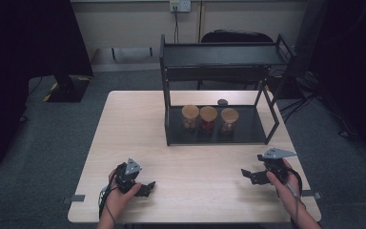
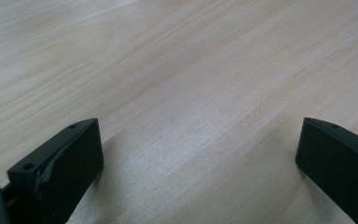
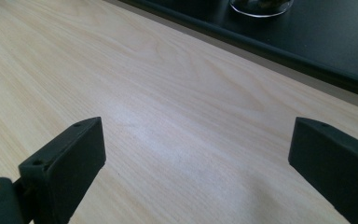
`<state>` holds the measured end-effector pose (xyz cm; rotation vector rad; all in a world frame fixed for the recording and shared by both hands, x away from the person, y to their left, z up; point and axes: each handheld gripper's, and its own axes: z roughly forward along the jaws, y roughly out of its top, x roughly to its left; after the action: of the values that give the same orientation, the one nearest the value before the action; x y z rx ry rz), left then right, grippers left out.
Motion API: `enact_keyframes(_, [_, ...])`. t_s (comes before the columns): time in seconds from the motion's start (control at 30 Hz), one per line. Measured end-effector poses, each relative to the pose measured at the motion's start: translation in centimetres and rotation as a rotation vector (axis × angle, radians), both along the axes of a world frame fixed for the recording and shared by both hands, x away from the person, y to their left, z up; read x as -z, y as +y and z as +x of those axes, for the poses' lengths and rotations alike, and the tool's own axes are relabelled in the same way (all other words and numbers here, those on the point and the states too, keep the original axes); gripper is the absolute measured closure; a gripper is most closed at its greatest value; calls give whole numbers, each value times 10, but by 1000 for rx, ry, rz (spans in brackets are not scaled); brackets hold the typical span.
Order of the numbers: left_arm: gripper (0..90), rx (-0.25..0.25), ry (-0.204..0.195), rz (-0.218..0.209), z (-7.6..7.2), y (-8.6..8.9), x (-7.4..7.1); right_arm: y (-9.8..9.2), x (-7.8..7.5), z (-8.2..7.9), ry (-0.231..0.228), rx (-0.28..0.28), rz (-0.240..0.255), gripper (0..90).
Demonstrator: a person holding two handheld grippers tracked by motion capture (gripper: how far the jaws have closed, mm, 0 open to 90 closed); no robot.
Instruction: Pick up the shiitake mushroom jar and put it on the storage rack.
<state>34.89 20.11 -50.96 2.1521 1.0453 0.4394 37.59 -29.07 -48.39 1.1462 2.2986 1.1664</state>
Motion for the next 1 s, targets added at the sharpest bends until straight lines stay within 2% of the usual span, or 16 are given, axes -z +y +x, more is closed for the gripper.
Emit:
enact_keyframes(0.5, [3, 0, 0, 0, 0, 0, 0, -15, 4, -9, 10, 15, 3, 31])
enact_keyframes(1.0, [3, 0, 0, 0, 0, 0, 0, -31, 9, -20, 17, 26, -28, 30])
